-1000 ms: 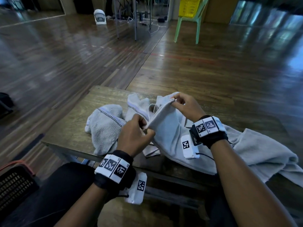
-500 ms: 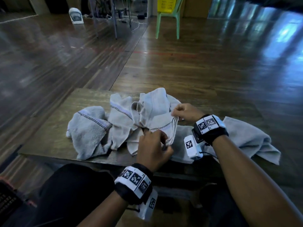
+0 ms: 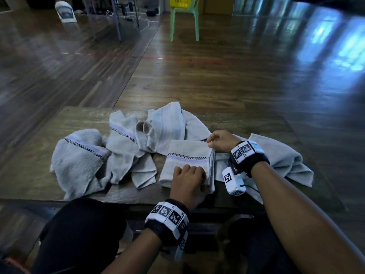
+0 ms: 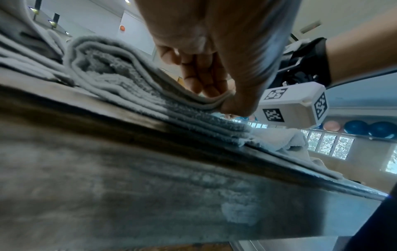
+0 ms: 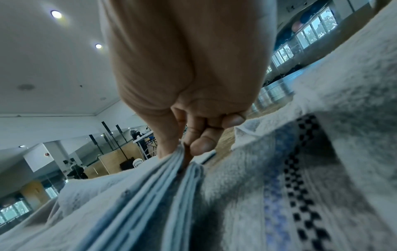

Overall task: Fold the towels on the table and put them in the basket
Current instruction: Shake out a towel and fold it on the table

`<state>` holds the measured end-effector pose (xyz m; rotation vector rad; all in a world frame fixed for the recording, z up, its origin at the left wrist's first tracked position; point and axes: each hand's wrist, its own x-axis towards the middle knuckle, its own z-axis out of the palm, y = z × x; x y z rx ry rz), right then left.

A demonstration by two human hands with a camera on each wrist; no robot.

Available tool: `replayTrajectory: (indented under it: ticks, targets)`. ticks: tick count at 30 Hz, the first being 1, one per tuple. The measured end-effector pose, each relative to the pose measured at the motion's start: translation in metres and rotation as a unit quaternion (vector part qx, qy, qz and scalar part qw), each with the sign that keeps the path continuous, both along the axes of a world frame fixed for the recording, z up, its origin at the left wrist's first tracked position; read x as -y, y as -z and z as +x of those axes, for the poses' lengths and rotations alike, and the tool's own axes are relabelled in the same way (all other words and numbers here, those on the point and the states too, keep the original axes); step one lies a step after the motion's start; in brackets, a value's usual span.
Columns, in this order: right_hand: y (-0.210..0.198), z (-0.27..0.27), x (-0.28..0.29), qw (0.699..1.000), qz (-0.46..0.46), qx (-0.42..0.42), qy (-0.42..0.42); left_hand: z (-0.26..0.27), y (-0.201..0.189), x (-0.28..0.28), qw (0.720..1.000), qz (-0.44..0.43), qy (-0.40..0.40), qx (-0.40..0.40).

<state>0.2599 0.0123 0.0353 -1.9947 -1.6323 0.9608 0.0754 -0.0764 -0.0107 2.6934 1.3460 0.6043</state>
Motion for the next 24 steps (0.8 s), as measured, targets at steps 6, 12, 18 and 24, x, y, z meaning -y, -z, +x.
replayTrajectory:
  ticks: [6, 12, 18, 24]
  targets:
    - [0.006, 0.003, -0.002, 1.000, -0.011, 0.006, 0.005, 0.006, 0.004, 0.001, 1.000, 0.002, 0.004, -0.015]
    - [0.008, 0.002, 0.000, 0.999, -0.005, 0.032, -0.018, 0.004, 0.007, 0.001, 1.000, -0.001, 0.029, -0.008]
    - [0.006, 0.004, 0.001, 0.999, 0.018, 0.037, -0.017, 0.004, 0.002, 0.000, 0.999, -0.028, 0.046, 0.002]
    - [0.013, 0.007, 0.004, 0.996, 0.018, 0.084, -0.006, 0.002, 0.001, 0.000, 0.994, -0.074, 0.076, -0.010]
